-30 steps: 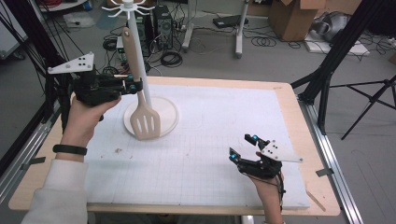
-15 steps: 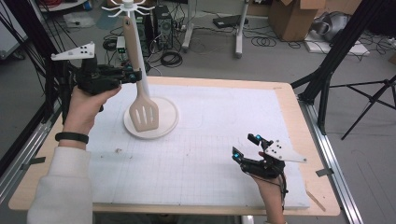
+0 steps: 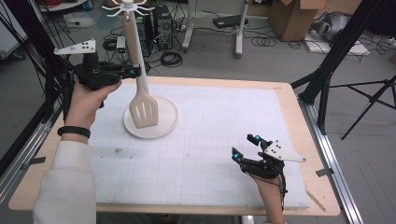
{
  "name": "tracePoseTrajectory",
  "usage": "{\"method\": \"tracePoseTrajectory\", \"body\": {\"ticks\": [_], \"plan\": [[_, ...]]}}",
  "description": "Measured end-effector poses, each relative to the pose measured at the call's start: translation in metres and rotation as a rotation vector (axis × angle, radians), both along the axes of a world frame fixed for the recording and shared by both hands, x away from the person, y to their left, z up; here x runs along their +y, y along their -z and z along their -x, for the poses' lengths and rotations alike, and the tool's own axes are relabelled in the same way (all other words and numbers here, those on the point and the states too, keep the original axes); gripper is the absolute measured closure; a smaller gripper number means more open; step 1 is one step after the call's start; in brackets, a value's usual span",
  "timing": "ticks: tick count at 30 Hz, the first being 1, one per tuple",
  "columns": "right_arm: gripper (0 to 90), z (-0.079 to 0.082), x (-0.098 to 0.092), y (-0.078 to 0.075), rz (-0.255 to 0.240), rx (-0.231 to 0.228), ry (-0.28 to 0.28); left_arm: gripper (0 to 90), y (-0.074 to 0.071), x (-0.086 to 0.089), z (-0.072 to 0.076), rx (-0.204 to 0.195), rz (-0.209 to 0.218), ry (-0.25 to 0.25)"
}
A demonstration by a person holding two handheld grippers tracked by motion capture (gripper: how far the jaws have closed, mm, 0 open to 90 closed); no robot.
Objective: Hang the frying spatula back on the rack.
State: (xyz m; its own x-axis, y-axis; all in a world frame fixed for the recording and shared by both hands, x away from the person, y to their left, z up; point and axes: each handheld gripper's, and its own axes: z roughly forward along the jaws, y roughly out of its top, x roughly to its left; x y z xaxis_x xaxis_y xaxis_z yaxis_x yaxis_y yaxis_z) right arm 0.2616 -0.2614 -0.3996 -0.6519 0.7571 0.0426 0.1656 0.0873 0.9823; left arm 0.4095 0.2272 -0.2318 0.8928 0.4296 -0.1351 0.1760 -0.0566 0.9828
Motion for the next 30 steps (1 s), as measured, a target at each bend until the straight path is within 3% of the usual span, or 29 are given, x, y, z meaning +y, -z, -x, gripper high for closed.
{"method": "tracePoseTrajectory", "body": {"ticks": [13,24,27,30], "plan": [[22.5,0.000,0.002,0.001,0.002,0.004,-0.011,78.3,0.007,0.000,-0.013,0.022,0.003,-0.003],[22.6,0.000,0.003,0.001,0.001,-0.007,-0.015,77.3,0.011,-0.002,-0.014,0.009,0.015,-0.026],[22.7,0.001,0.002,0.000,-0.004,-0.007,-0.011,70.6,0.010,0.000,-0.013,0.012,0.056,-0.045],[22.6,0.001,0.002,0.000,-0.004,-0.004,-0.010,64.1,0.011,0.002,-0.012,0.016,0.055,-0.066]]}}
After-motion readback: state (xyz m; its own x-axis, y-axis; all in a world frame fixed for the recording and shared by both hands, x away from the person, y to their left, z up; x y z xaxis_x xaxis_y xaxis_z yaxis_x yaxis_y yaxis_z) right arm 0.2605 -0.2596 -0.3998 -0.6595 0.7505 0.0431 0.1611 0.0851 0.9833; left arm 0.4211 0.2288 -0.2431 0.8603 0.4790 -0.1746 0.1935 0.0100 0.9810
